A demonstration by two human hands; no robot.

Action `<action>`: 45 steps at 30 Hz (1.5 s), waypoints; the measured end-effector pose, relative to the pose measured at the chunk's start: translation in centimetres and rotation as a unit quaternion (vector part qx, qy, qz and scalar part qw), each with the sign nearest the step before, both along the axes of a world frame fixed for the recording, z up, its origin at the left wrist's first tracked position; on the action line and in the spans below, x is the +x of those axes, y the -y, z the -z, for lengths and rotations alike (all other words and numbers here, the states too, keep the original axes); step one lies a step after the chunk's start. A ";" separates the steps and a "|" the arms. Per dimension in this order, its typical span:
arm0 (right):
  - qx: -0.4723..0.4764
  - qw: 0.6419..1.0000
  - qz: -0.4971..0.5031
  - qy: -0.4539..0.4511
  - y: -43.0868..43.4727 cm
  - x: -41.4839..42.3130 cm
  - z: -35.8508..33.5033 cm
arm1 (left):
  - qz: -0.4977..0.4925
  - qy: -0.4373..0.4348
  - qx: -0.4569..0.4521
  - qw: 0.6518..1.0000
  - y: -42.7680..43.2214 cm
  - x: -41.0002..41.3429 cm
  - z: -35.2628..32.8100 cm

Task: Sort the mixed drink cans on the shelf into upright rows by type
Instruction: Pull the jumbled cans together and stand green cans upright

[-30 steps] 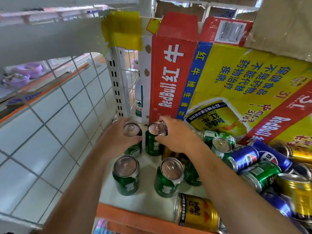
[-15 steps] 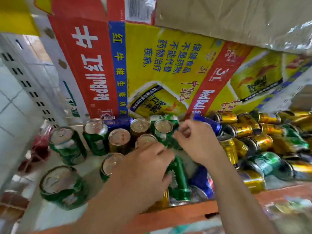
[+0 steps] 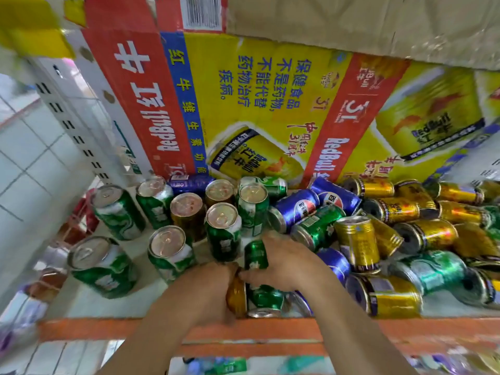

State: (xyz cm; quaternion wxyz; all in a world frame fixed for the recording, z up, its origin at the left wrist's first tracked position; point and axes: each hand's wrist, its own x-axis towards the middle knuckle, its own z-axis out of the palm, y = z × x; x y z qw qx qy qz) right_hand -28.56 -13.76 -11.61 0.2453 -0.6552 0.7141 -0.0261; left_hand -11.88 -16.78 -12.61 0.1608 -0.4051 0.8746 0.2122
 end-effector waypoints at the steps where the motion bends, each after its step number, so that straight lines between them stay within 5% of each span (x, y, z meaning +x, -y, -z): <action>1: 0.011 1.000 -0.005 0.005 0.3 0.0 0.1 | -0.015 -0.006 -0.009 1.000 -0.1 -0.1 -0.2; 8: -0.011 0.971 0.116 0.208 -0.3 -0.8 0.8 | -0.095 -0.096 -0.044 0.990 -1.2 0.9 -1.0; 13: -0.016 0.894 0.222 0.388 0.3 -2.2 -0.5 | -0.186 -0.234 -0.024 0.954 -1.9 1.1 -0.9; 20: 0.116 0.865 0.221 0.436 0.4 -3.5 -1.4 | -0.257 -0.339 -0.033 0.905 -2.6 0.1 0.4; 28: 0.073 0.906 0.210 0.360 0.5 -3.2 -2.7 | -0.244 -0.355 -0.060 0.900 -3.1 -0.3 1.5; 35: -0.034 0.972 0.151 0.177 2.9 -1.9 -1.8 | -0.186 -0.239 -0.113 0.946 -2.2 0.7 -0.8; 42: -0.057 0.973 0.136 0.178 4.2 -3.1 -2.5 | -0.122 -0.282 -0.110 0.945 -0.5 0.9 -3.7; 45: -0.137 0.957 0.190 0.173 4.9 -4.8 -2.4 | -0.138 -0.317 -0.133 0.929 1.6 1.5 -5.6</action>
